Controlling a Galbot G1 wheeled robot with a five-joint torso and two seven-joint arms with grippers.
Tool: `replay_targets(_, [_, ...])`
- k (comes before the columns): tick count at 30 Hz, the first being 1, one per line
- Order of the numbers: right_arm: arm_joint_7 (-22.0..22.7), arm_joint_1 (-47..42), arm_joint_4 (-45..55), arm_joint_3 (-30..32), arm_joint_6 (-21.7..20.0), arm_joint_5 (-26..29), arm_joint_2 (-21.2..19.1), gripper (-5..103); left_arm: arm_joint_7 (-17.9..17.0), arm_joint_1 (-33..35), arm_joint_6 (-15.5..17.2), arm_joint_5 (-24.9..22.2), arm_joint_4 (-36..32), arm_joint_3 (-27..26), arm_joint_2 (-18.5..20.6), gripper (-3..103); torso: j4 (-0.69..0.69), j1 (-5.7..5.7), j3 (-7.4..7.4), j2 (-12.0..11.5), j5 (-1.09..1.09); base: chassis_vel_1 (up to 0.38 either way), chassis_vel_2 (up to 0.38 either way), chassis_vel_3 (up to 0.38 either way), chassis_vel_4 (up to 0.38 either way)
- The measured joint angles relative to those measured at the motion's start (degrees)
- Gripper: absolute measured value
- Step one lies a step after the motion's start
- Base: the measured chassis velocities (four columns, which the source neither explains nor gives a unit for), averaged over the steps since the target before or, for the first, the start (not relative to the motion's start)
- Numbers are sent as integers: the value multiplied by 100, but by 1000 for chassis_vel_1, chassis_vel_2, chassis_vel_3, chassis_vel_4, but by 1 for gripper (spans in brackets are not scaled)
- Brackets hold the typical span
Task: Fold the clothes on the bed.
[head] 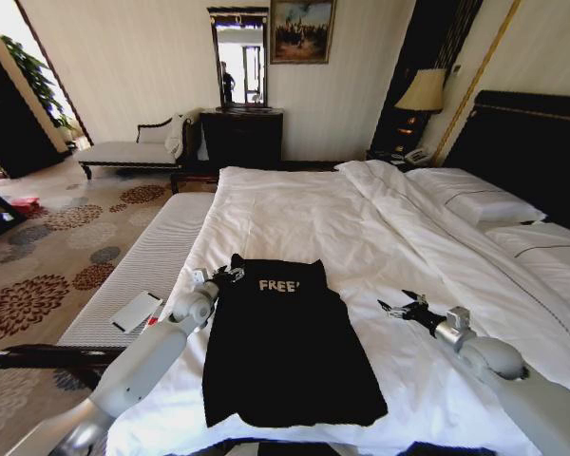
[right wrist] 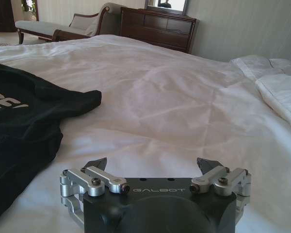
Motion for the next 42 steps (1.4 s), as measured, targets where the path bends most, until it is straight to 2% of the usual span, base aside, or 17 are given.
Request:
replay_targets(9, [-6,-61,17,24,11,-18,45,100,173,102,-74,266,85,-22,111,101,-3,0,0,0,0,0,0,0,0])
replay_targets(13, [-10,-130,16,92,25,-25,57,100,316,102,-117,516,201,51,147,82,-3,0,0,0,0,0,0,0,0])
replay_targets(14, [-10,-130,16,92,25,-25,57,100,316,102,-117,516,201,51,147,82,-3,0,0,0,0,0,0,0,0])
replay_targets(16, [-11,-132,16,101,25,-21,57,100,406,105,-158,664,263,88,172,71,-3,0,0,0,0,0,0,0,0])
replay_targets(18, [-11,-130,14,101,25,-19,56,100,421,105,-164,687,280,95,173,71,-3,0,0,0,0,0,0,0,0])
replay_targets(22, [-10,-87,11,73,24,-8,46,100,496,97,-177,743,361,151,147,49,-2,0,0,0,0,0,0,0,0])
replay_targets(24, [-8,-78,13,68,23,-4,45,100,510,92,-178,750,365,168,141,49,-2,0,0,0,1,0,0,0,0])
replay_targets(25, [-4,-65,15,60,19,2,42,100,528,88,-179,771,371,204,136,38,-3,0,0,0,1,0,0,0,0])
replay_targets(26, [-2,-63,16,58,17,5,41,100,542,86,-181,783,374,226,133,38,-2,0,0,0,1,0,0,0,0])
replay_targets(27, [-1,-63,16,58,15,7,40,100,549,85,-182,789,377,240,130,32,-2,0,0,0,1,0,0,0,0])
replay_targets(28, [-1,-63,16,58,15,7,40,100,549,85,-182,789,377,240,130,32,-2,0,0,0,1,0,0,0,0])
replay_targets(31, [0,-76,12,64,14,8,38,100,558,83,-191,819,401,282,102,24,-2,0,0,0,1,0,0,0,0])
replay_targets(34, [0,-84,9,72,14,7,38,100,558,90,-198,825,402,285,95,27,-2,0,0,0,1,0,0,0,0])
replay_targets(37, [-1,-97,-15,82,14,4,47,100,552,95,-208,837,445,280,59,43,-2,0,0,0,1,0,0,0,0])
replay_targets(39, [-1,-97,-19,82,14,3,48,100,551,91,-209,837,455,279,53,43,-2,0,0,0,1,0,0,0,0])
replay_targets(42, [-2,-102,-36,87,17,4,55,100,552,42,-212,830,525,278,-14,56,-2,0,0,-1,1,0,0,0,0])
